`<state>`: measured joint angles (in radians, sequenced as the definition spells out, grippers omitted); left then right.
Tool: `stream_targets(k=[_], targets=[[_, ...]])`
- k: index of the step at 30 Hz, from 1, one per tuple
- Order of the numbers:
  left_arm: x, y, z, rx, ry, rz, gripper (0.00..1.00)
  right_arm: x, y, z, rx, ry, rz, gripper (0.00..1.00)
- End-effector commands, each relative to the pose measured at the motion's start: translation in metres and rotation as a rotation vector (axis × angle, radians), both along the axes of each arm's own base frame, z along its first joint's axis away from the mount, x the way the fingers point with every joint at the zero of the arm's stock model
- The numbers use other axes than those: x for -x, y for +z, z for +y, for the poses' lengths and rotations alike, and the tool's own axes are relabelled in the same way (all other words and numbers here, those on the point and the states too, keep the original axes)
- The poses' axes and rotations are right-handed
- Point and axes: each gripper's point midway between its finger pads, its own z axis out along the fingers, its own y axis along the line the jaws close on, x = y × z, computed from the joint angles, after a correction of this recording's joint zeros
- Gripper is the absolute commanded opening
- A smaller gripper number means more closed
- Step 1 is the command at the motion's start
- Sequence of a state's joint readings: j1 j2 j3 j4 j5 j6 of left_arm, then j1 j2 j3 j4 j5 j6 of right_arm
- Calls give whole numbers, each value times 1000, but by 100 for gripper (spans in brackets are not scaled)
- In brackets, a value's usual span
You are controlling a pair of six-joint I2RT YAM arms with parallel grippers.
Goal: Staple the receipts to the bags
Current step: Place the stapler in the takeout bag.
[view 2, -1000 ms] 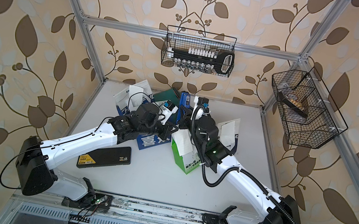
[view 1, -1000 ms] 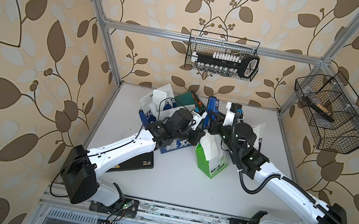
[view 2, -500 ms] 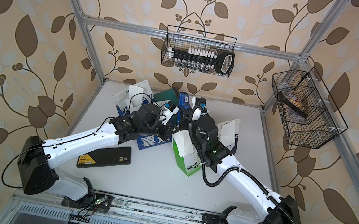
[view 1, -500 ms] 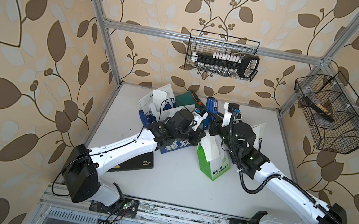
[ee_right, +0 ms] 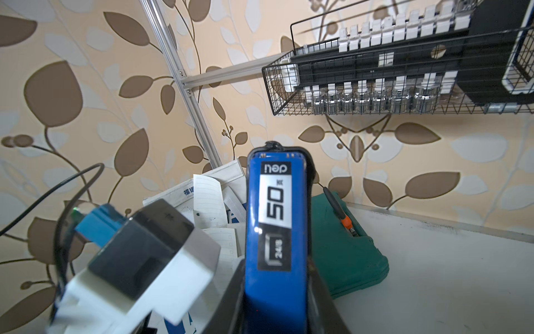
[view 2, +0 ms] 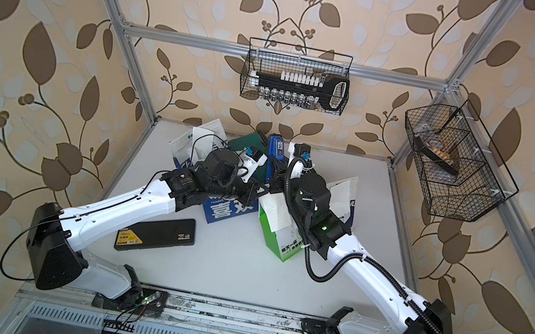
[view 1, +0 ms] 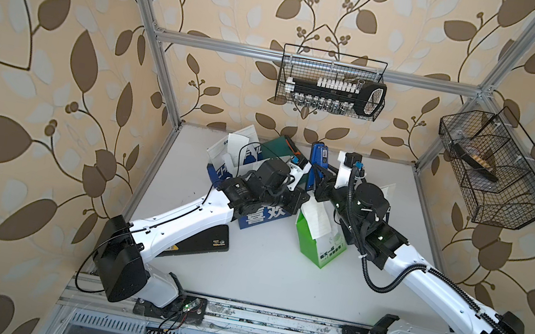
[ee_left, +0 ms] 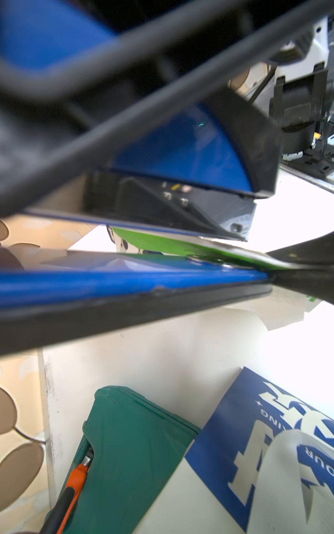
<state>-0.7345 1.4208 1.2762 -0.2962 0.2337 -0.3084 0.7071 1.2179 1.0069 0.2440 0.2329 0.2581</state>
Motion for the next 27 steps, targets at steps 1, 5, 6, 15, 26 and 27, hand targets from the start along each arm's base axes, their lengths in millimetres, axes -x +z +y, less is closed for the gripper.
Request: stream_targets(k=[1,5,6,15,26,27], targets=[[-8,24,-4,51,19,-24,0,13,47,-3,-72,13,-112,0],[-8,24,-4,48,20,-19,0,15,51,-5,-58,14,-129,0],[-8,23,-3,47,21,-15,0,16,51,-4,-52,15,-132,0],[-7,34,-3,82,19,-44,0,18,34,-11,-37,-4,-93,0],[12,61,-10,208,-94,-148,0,19,0,-16,-27,-38,-11,0],[14,62,-11,208,-108,-153,0,19,-1,-16,-23,-34,-10,0]])
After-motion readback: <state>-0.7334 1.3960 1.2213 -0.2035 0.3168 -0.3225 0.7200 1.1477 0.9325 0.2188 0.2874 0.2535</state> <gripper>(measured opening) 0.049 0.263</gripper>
